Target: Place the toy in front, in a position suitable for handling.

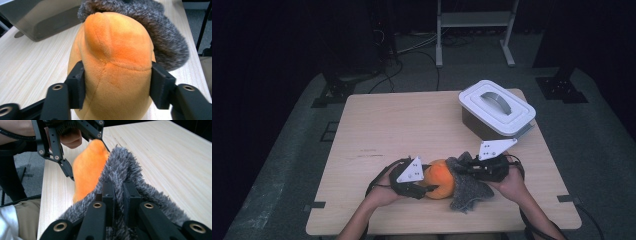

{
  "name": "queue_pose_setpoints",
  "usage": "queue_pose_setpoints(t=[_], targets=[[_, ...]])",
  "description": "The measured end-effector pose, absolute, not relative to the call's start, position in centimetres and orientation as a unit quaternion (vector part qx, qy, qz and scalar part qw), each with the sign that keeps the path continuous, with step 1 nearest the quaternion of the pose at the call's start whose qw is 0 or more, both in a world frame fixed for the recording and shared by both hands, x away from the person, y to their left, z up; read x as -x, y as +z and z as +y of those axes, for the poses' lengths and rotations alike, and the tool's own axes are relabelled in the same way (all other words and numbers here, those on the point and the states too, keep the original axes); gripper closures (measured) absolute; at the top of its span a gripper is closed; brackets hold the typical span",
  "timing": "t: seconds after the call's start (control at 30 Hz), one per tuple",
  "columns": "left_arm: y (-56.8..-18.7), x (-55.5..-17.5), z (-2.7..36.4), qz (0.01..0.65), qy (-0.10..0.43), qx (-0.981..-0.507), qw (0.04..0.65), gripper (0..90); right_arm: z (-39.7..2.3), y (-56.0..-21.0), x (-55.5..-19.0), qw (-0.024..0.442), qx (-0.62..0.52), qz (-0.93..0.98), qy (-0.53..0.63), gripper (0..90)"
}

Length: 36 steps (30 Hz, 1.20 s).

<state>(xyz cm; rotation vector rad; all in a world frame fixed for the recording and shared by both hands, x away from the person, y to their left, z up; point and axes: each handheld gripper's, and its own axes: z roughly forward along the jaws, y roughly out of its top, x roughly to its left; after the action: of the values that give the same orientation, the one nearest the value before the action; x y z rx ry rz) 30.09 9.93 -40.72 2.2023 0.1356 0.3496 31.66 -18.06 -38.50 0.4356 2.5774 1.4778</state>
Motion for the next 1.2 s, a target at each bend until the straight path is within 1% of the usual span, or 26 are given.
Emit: queue_pose_setpoints(t=[0.1,0.13,0.17,0.2,0.23,0.27,0.3,0.37,0.43,0.5,0.57,0.7,0.87,1.0,1.13,1.2], targets=[[-40.7,-30.3,9.7,0.077,0.116,-0.886,0.442,22.3,-17.7,-38.7,-31.4,0.068,-0.141,0.862,0.483,80.9],[-40.6,-30.5,9.8,0.090,0.101,-0.883,0.449,19.4,-17.6,-38.7,-31.4,0.066,-0.141,0.862,0.482,80.9],[-40.6,-30.7,9.9,0.103,0.086,-0.879,0.459,19.2,-17.5,-38.7,-31.4,0.064,-0.139,0.863,0.481,80.9],[-40.5,-30.9,10.1,0.110,0.075,-0.877,0.463,19.7,-17.5,-38.8,-31.3,0.058,-0.137,0.864,0.480,80.9],[-40.5,-30.9,10.2,0.108,0.076,-0.877,0.462,23.0,-17.4,-38.8,-31.3,0.052,-0.134,0.865,0.481,80.9],[-40.6,-30.8,10.2,0.105,0.081,-0.877,0.461,27.1,-17.4,-38.8,-31.2,0.047,-0.132,0.865,0.481,80.9],[-40.6,-30.6,10.2,0.102,0.089,-0.877,0.461,33.0,-17.3,-38.8,-31.1,0.045,-0.128,0.867,0.479,80.9],[-40.5,-30.1,10.1,0.085,0.117,-0.876,0.460,40.7,-17.2,-38.4,-31.0,0.047,-0.125,0.867,0.480,80.9],[-40.1,-29.7,10.1,0.066,0.146,-0.873,0.461,44.3,-17.2,-37.9,-31.0,0.051,-0.124,0.861,0.490,80.9],[-39.8,-29.3,9.9,0.045,0.181,-0.871,0.455,45.8,-17.2,-37.3,-30.8,0.056,-0.121,0.853,0.505,80.9],[-39.7,-29.0,9.7,0.026,0.198,-0.873,0.444,46.0,-17.0,-36.7,-30.5,0.057,-0.116,0.845,0.519,80.9],[-40.5,-29.1,9.7,0.016,0.198,-0.880,0.432,43.8,-16.3,-37.2,-30.6,0.059,-0.113,0.854,0.504,80.9],[-40.9,-29.5,10.4,0.026,0.161,-0.879,0.448,36.8,-16.8,-38.6,-31.4,0.035,-0.122,0.867,0.483,80.8],[-41.0,-29.3,10.1,0.013,0.158,-0.881,0.446,37.4,-17.5,-38.9,-31.7,0.027,-0.131,0.866,0.482,80.9],[-41.0,-28.8,9.6,-0.008,0.166,-0.883,0.439,38.3,-16.7,-37.8,-31.0,0.035,-0.116,0.858,0.499,80.9],[-40.9,-28.4,9.2,-0.022,0.177,-0.887,0.426,38.1,-16.1,-37.6,-30.8,0.039,-0.108,0.862,0.494,80.9]])
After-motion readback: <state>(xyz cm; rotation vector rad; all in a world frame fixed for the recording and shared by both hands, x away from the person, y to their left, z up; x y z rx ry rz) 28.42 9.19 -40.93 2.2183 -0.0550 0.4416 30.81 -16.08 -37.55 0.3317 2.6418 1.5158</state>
